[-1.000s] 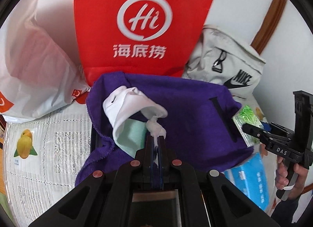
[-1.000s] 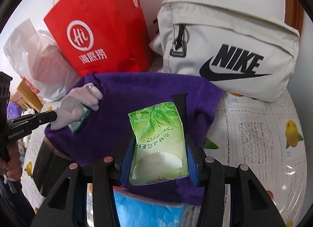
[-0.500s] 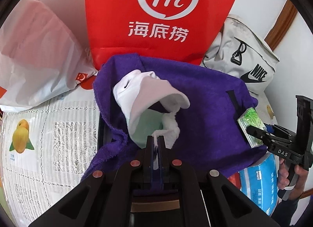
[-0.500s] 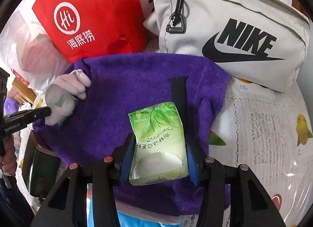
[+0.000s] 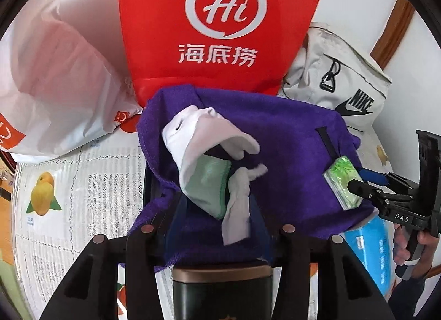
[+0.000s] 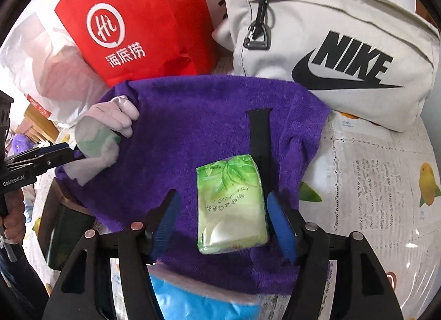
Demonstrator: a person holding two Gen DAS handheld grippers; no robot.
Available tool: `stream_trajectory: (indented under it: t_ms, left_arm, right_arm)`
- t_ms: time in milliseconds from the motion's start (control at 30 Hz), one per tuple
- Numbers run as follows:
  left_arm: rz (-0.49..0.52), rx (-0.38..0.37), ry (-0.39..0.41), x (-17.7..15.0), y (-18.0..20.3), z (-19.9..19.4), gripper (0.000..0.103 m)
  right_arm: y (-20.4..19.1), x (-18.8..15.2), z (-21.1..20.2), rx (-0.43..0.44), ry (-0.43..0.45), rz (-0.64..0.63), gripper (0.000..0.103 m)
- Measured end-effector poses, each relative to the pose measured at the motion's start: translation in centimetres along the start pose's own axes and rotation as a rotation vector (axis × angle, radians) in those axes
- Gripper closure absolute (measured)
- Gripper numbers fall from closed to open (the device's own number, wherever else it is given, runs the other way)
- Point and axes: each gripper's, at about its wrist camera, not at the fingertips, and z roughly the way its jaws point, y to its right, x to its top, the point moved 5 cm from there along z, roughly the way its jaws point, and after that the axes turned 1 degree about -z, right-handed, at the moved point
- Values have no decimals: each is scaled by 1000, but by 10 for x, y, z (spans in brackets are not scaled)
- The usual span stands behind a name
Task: Organize soft objects
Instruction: 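Lower glove and green pack onto the purple towel and open both grippers, then move both grippers back toward the items left on the table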
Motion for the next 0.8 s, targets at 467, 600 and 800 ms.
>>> stream_trajectory:
  t_ms: [467, 600, 800]
  left_arm:
    - [-13, 23, 49, -30, 5, -64, 58]
    - [-1, 26, 62, -47, 12, -84, 58]
    - [14, 21, 77, -75, 24, -108, 58]
  right_arm:
    - [-26, -30, -83, -4, 103, -8, 38]
    - [-38, -48, -104, 2, 120, -19, 38]
    - [-52, -82, -128, 8, 125, -30, 38]
